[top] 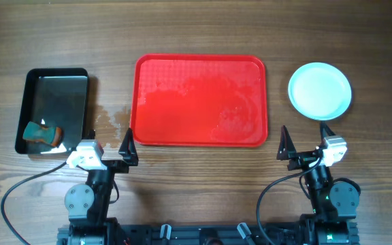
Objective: Clean dirty plates on tray and stack at the side
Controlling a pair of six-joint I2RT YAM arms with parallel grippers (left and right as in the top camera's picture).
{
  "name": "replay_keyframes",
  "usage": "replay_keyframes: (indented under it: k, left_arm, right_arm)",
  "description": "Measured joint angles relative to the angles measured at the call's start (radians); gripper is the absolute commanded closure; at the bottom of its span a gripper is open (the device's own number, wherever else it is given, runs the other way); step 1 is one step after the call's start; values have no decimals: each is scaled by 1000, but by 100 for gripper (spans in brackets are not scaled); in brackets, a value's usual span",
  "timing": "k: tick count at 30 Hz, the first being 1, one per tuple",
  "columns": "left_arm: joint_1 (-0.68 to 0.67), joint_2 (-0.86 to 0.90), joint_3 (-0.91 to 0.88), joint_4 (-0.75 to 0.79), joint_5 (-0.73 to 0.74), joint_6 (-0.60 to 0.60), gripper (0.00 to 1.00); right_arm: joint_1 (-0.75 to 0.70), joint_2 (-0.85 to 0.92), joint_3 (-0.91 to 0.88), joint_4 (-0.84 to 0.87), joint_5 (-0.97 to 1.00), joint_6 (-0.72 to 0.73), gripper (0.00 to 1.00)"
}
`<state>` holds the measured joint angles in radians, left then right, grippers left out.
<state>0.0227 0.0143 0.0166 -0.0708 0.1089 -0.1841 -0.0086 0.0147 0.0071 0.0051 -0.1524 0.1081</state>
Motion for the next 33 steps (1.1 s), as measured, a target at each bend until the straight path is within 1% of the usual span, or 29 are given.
replay_keyframes:
  k: [11,16,20,23,26,33]
  left_arm:
    - [0,0,0,0,-1,0,0]
    - [0,0,0,-4,-52,12,0]
    - [0,0,0,-4,-60,64,0]
    - [-4,0,0,-4,-59,154,0]
    - [-4,0,0,-4,-59,211,0]
    - [-4,0,0,-4,-44,251,0]
  right_arm:
    - [0,0,0,0,0,0,0]
    - [0,0,0,0,0,0,0]
    - [0,0,0,0,0,0,0]
    - [0,0,0,0,0,0,0]
    - [0,0,0,0,0,0,0]
    - [0,0,0,0,0,0,0]
